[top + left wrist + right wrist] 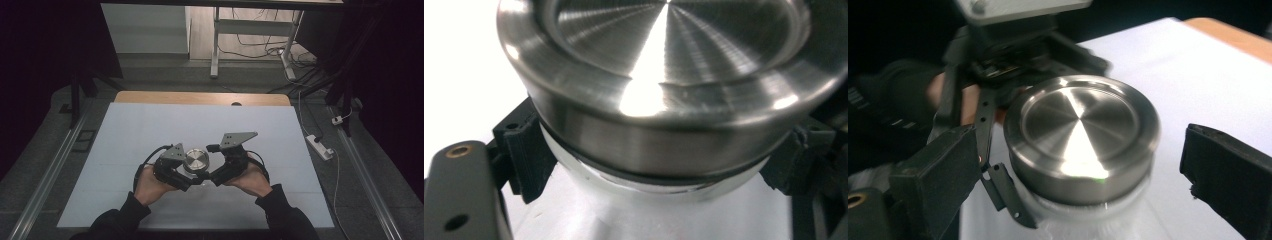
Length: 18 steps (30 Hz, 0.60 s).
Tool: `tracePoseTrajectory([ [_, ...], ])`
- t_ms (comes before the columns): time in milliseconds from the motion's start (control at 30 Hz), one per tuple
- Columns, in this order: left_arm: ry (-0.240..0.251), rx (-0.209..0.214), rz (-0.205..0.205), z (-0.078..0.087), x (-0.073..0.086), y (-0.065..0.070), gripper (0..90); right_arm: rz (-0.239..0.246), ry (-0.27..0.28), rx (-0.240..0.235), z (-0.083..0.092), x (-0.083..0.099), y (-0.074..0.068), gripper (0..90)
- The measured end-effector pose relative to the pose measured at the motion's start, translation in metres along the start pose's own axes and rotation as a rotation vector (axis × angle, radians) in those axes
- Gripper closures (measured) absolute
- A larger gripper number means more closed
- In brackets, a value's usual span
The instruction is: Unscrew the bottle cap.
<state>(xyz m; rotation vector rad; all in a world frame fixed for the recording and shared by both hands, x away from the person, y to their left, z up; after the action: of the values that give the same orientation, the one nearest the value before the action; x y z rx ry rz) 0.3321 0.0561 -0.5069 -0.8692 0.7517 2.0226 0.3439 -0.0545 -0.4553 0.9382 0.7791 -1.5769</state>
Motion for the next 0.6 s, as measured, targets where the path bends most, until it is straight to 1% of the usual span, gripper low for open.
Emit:
tracePoseTrajectory([
  [33, 0.002, -0.026, 0.012, 0.0, 0.0, -0.002, 15.4, -0.004, -0.007, 0.033, 0.0, -0.001, 0.0, 3.3],
  [67, 0.002, -0.026, 0.012, 0.0, 0.0, -0.002, 15.4, -0.004, -0.007, 0.033, 0.0, -0.001, 0.0, 3.3],
  [100, -0.001, -0.064, 0.029, 0.0, 0.0, -0.004, 15.4, -0.021, -0.017, 0.103, -0.002, -0.002, 0.0, 5.2],
  [167, -0.001, -0.084, 0.042, -0.001, 0.0, -0.003, 15.4, -0.034, -0.024, 0.146, -0.005, -0.003, 0.0, 6.1],
  [233, -0.002, -0.091, 0.043, -0.002, -0.001, -0.003, 15.4, -0.033, -0.036, 0.18, -0.01, -0.002, -0.002, 6.8],
  [300, -0.011, -0.12, 0.036, -0.004, -0.002, 0.001, 15.4, -0.026, -0.041, 0.21, -0.015, -0.002, -0.005, 7.0],
  [433, -0.019, -0.136, 0.025, -0.007, -0.003, 0.006, 15.4, -0.015, -0.055, 0.255, -0.019, -0.001, -0.006, 11.4],
  [500, -0.021, -0.133, 0.024, -0.007, -0.003, 0.006, 15.5, -0.016, -0.057, 0.255, -0.02, -0.001, -0.006, 13.1],
  [533, -0.02, -0.126, 0.018, -0.007, -0.004, 0.008, 15.4, -0.014, -0.061, 0.254, -0.02, 0.001, -0.007, 17.1],
  [600, -0.023, -0.122, 0.012, -0.007, -0.004, 0.008, 15.4, -0.015, -0.06, 0.245, -0.02, 0.001, -0.007, 17.6],
])
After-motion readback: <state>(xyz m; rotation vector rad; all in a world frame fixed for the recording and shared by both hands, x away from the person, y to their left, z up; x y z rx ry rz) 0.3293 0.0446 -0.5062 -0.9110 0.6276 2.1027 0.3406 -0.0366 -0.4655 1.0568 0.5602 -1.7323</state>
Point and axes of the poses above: each handheld gripper's, and its own axes: z roughly backward along the jaws, x roughly out of its underside, y roughly to its right, the point moved 7 cm from there along -z, roughly forward along the jaws, and after that the axes turned 8 degrees about z, right-handed, at the moved point
